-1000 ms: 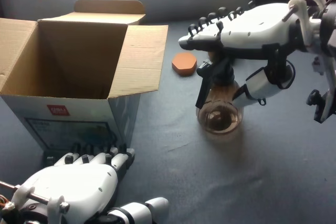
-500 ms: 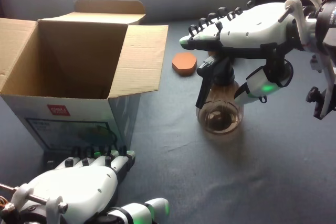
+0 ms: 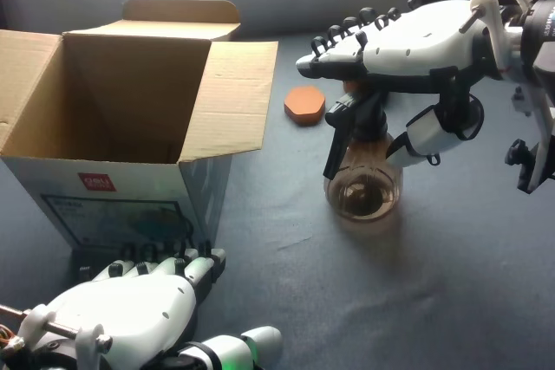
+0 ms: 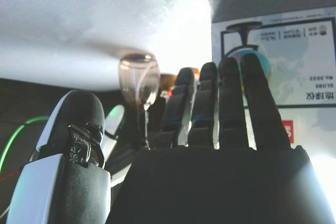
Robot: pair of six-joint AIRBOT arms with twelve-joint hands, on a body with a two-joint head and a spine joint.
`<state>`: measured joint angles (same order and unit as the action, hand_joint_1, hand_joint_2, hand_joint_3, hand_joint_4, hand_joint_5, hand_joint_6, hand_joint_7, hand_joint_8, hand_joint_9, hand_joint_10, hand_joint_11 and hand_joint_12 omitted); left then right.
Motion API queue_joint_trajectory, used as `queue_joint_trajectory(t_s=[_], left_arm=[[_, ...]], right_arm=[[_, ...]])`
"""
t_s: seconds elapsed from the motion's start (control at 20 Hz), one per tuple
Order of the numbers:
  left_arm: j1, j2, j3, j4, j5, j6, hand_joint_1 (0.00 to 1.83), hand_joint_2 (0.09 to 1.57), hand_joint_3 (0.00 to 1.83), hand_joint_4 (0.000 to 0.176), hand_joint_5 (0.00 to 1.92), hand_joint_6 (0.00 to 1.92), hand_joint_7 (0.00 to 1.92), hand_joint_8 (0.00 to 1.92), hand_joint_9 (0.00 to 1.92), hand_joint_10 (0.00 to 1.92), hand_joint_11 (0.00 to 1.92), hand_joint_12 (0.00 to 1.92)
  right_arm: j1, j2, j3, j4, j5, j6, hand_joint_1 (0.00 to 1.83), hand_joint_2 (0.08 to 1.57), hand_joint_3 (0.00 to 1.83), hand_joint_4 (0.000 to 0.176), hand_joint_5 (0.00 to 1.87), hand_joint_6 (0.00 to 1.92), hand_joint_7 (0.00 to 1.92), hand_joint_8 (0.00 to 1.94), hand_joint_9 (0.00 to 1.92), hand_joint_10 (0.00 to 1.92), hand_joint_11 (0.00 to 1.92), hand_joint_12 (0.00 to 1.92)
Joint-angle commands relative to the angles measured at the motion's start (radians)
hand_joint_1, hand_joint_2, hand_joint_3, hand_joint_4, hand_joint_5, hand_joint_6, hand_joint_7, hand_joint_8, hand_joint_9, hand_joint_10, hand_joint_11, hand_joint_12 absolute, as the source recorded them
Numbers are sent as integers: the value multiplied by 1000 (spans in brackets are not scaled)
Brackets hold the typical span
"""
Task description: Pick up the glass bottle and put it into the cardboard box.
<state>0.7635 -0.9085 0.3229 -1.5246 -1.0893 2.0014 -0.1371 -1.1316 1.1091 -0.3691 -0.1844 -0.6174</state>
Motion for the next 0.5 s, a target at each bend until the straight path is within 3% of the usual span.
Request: queue_joint_trajectory(t_s=[0.0, 0.05, 0.1, 0.15, 0.2, 0.25, 0.3, 0.35, 0.45], left_arm=[[-7, -2, -4, 72, -38, -7, 0, 1227, 0, 32, 23, 1, 41, 0, 64, 1, 0, 235], [-7, -2, -5, 72, -38, -8, 0, 1227, 0, 31, 23, 1, 41, 0, 64, 1, 0, 235], [-7, -3, -6, 72, -38, -8, 0, 1227, 0, 31, 23, 1, 41, 0, 64, 1, 0, 236], [-6, -3, -7, 72, -37, -8, 0, 1227, 0, 31, 26, 2, 41, 0, 64, 1, 0, 236], [-5, -3, -8, 72, -36, -10, 0, 1228, 1, 31, 27, 2, 40, 0, 64, 1, 0, 236], [-3, -3, -9, 72, -36, -17, 0, 1228, 1, 31, 28, 2, 40, 0, 64, 0, 0, 236], [0, -3, -9, 72, -36, -33, 0, 1229, 1, 31, 28, 2, 40, 0, 63, 0, 0, 236], [2, -3, -10, 72, -36, -41, 0, 1229, 1, 31, 27, 2, 39, 0, 67, 2, 0, 237], [2, -2, -11, 72, -36, -46, 0, 1228, 0, 31, 27, 1, 40, 0, 67, 1, 0, 257]], right_arm=[[20, 2, 1, -5, 97, 4, 1164, 1025, 0, 0, 11, 5, 40, 16, 26, 11, 0, 0], [21, 1, 1, -5, 97, 4, 1159, 1035, 0, 0, 30, 12, 71, 26, 50, 20, 0, 0], [23, 0, 1, -5, 97, 2, 1119, 1093, 0, 0, 245, 62, 360, 78, 305, 159, 0, 628], [23, 0, 0, -5, 97, -1, 1098, 1131, 4, 0, 456, 216, 616, 180, 481, 488, 2, 1272], [24, 0, 0, -5, 96, -2, 1104, 1145, 6, 0, 530, 521, 748, 334, 571, 792, 124, 1524], [25, -1, 0, -5, 96, -4, 1156, 1213, 9, 0, 611, 1296, 856, 993, 660, 1006, 271, 1665], [26, -1, 0, -5, 96, -6, 1171, 1226, 2, 0, 633, 1452, 887, 1133, 711, 1117, 382, 1710], [27, 0, 0, -5, 96, -7, 1311, 1204, 0, 0, 651, 1423, 895, 1127, 775, 1354, 501, 1741], [28, 0, 0, -5, 96, -9, 1357, 1166, 0, 0, 770, 1289, 960, 1047, 822, 1363, 611, 1734]])
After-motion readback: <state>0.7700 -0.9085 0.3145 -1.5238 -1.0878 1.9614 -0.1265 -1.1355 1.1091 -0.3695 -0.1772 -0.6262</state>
